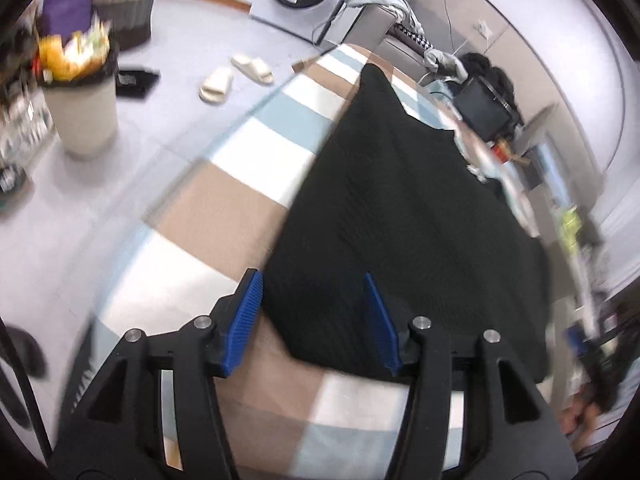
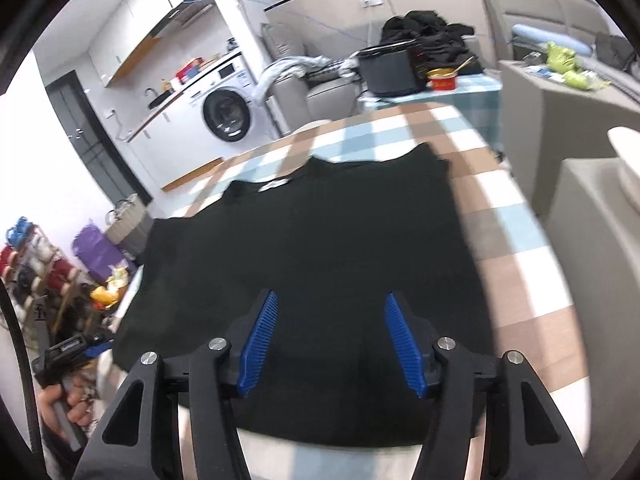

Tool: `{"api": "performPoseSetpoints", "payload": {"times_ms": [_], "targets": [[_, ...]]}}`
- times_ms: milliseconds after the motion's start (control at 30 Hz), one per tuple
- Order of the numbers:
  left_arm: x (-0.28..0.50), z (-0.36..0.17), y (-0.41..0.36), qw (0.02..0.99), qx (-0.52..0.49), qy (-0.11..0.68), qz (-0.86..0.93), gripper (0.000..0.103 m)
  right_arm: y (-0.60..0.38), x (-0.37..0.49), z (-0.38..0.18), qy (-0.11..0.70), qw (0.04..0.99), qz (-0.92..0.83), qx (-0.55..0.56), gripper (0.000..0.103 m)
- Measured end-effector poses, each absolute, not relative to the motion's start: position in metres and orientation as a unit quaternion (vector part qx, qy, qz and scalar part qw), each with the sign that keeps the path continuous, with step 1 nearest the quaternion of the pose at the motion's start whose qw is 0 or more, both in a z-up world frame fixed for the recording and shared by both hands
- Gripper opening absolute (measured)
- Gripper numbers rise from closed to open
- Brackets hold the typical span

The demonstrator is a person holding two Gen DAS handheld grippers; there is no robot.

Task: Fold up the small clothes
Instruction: 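Grasp the black sweater side edge with the left gripper, then lift the held side with the left gripper and fold it over the sweater middle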

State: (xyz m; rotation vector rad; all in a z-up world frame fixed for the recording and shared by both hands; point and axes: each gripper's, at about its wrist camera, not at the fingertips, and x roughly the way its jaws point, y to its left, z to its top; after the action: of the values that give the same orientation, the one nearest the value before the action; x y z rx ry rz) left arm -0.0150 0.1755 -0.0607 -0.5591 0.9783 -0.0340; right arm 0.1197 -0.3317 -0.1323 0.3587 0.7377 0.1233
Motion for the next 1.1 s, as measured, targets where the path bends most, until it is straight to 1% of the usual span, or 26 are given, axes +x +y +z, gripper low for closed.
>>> {"api": "performPoseSetpoints", "payload": {"times_ms": [233, 433, 500, 533, 567, 633, 700, 967, 1033, 1067, 1100], "targets": [[-0.023, -0.069, 0.176, 0.789, -0.366, 0.493, -0.038, 0.049, -0.317, 0.125, -0.144, 0.367, 0.907, 0.076, 0.192, 0.058], [-0.029, -0.071, 0.165, 0.770, -0.371, 0.517, -0.055, 0.049, -0.318, 0.128, -0.152, 0.376, 0.901, 0.076, 0.201, 0.058], [-0.030, -0.076, 0.158, 0.762, -0.368, 0.529, -0.066, 0.053, -0.319, 0.129, -0.152, 0.375, 0.901, 0.077, 0.202, 0.058], [-0.031, -0.076, 0.155, 0.768, -0.364, 0.523, -0.069, 0.055, -0.319, 0.128, -0.152, 0.374, 0.902, 0.077, 0.203, 0.058], [-0.031, -0.075, 0.152, 0.776, -0.361, 0.512, -0.067, 0.060, -0.319, 0.128, -0.151, 0.373, 0.902, 0.077, 0.202, 0.058], [-0.030, -0.076, 0.148, 0.783, -0.361, 0.502, -0.067, 0.064, -0.319, 0.127, -0.151, 0.371, 0.903, 0.078, 0.201, 0.058], [-0.027, -0.075, 0.143, 0.793, -0.360, 0.487, -0.067, 0.070, -0.320, 0.127, -0.153, 0.370, 0.903, 0.076, 0.202, 0.060], [-0.012, -0.076, 0.112, 0.842, -0.344, 0.415, -0.007, 0.070, -0.313, 0.134, -0.160, 0.384, 0.898, 0.080, 0.199, 0.060], [-0.009, -0.076, 0.104, 0.852, -0.335, 0.401, 0.011, 0.066, -0.311, 0.135, -0.160, 0.385, 0.898, 0.081, 0.194, 0.060], [-0.008, -0.077, 0.100, 0.857, -0.329, 0.395, 0.020, 0.059, -0.310, 0.135, -0.160, 0.386, 0.899, 0.082, 0.191, 0.060], [-0.005, -0.077, 0.095, 0.862, -0.321, 0.391, 0.027, 0.047, -0.310, 0.136, -0.160, 0.386, 0.899, 0.081, 0.190, 0.060]]}}
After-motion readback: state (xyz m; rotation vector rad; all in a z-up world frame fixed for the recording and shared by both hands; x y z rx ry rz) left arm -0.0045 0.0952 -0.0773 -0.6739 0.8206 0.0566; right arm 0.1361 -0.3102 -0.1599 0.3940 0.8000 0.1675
